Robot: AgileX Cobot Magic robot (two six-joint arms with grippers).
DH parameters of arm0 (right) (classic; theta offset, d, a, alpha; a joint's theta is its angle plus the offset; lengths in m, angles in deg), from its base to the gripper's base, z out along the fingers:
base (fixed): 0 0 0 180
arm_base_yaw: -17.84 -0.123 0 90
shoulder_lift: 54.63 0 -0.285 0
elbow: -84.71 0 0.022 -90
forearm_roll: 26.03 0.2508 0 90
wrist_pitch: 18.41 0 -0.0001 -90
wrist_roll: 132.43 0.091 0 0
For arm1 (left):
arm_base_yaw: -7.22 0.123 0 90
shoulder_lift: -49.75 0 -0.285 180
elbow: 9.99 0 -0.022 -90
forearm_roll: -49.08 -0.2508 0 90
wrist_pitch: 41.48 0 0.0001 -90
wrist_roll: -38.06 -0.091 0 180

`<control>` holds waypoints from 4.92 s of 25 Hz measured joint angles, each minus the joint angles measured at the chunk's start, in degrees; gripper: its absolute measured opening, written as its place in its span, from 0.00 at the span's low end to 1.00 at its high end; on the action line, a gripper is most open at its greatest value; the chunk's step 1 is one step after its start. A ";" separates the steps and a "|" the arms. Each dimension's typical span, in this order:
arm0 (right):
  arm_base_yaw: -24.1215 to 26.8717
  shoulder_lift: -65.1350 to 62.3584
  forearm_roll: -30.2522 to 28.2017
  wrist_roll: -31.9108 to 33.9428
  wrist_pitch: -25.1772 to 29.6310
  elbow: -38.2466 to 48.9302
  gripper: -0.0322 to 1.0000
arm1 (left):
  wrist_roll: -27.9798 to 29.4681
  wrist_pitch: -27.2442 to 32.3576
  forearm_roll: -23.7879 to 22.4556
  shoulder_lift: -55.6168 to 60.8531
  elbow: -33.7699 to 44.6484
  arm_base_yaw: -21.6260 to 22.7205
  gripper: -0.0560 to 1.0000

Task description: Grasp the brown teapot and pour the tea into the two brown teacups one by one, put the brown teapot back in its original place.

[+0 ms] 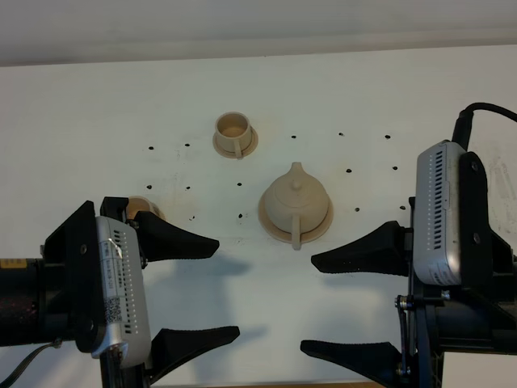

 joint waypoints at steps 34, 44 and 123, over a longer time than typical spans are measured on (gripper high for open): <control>0.00 0.00 0.59 0.05 0.00 0.00 0.60 | 0.00 0.25 0.00 0.00 0.00 0.00 0.78; 0.00 0.00 9.18 0.05 -1.87 0.00 0.60 | 0.00 0.65 0.00 0.00 0.00 0.00 0.78; 35.88 -46.30 -66.77 89.58 29.44 2.15 0.41 | 67.05 0.61 -41.63 7.36 -7.74 34.03 0.58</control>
